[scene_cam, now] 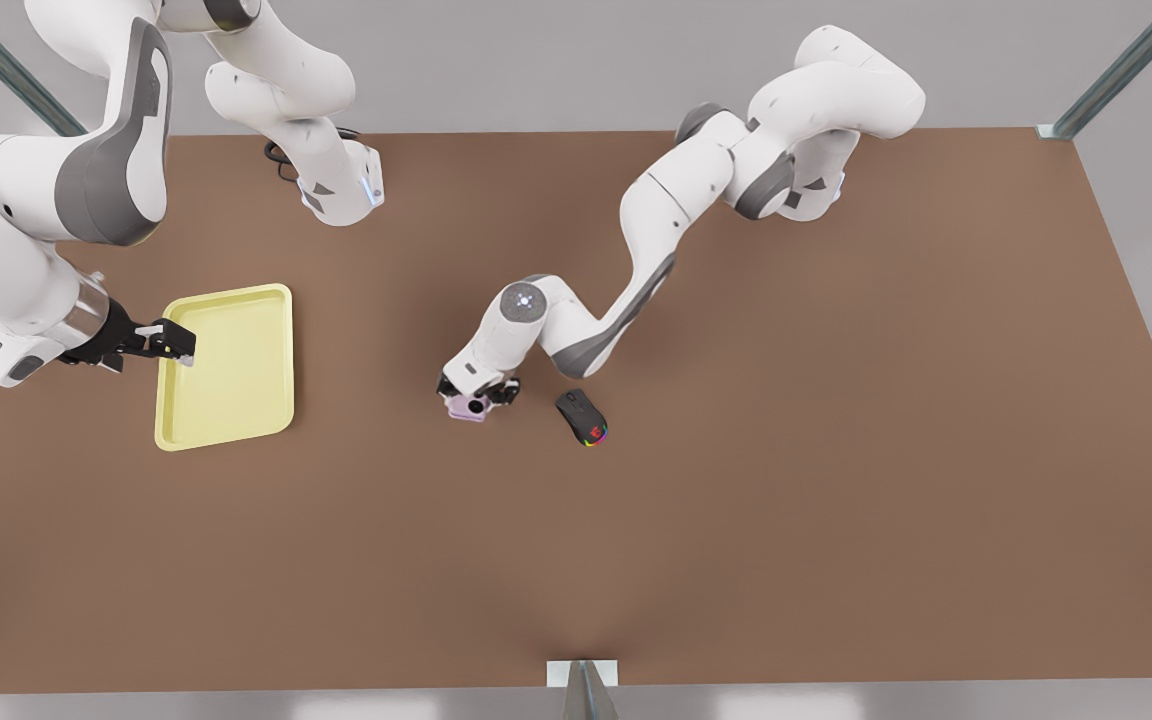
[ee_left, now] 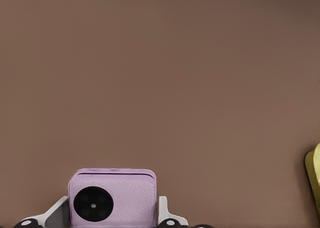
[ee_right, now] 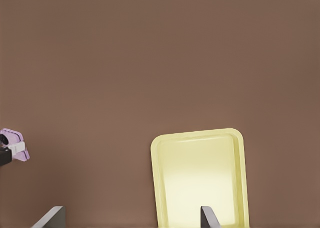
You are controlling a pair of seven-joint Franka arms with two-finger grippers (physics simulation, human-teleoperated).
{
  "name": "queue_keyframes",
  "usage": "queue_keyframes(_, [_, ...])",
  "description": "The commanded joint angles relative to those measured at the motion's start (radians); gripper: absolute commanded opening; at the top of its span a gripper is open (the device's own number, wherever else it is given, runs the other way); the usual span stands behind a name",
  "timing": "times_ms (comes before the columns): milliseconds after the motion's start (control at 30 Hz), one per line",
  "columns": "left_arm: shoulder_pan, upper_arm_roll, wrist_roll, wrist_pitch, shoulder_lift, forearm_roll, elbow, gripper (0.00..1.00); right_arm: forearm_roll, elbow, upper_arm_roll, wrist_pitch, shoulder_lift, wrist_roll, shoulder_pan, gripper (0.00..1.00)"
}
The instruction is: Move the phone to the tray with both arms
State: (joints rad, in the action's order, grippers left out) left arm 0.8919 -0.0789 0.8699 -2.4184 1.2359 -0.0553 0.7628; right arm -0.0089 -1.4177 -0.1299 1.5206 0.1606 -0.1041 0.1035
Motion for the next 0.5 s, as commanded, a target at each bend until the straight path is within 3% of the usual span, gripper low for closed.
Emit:
queue_keyframes(0, [0.001, -0.001, 0.205, -0.051, 0.004, 0.002, 0.000, 1.00, 0.004, 0.000, -0.001, 0.000, -0.004, 0.001, -0.004, 1.00])
queue_keyframes(200, [-0.002, 0.002, 0.210, -0.028, 0.007, 0.002, 0.000, 1.00, 0.010, 0.040, 0.001, 0.024, -0.007, 0.003, -0.001, 1.00])
queue_keyframes(267, [-0.031, 0.013, 0.178, 0.142, -0.041, 0.002, 0.009, 1.00, 0.007, 0.042, 0.004, 0.016, -0.007, 0.001, 0.002, 1.00])
queue_keyframes(367, [-0.241, 0.008, -0.187, 0.634, -0.222, 0.003, 0.052, 1.00, 0.012, 0.040, 0.013, -0.034, 0.007, 0.003, 0.033, 1.00])
queue_keyframes(433, [-0.398, 0.024, -0.400, 0.751, -0.401, 0.005, 0.202, 1.00, 0.044, 0.039, 0.053, -0.039, 0.023, 0.013, 0.070, 1.00])
queue_keyframes(467, [-0.441, 0.089, -0.549, 0.832, -0.476, 0.003, 0.227, 1.00, 0.043, 0.032, 0.082, -0.027, 0.040, 0.185, 0.131, 1.00])
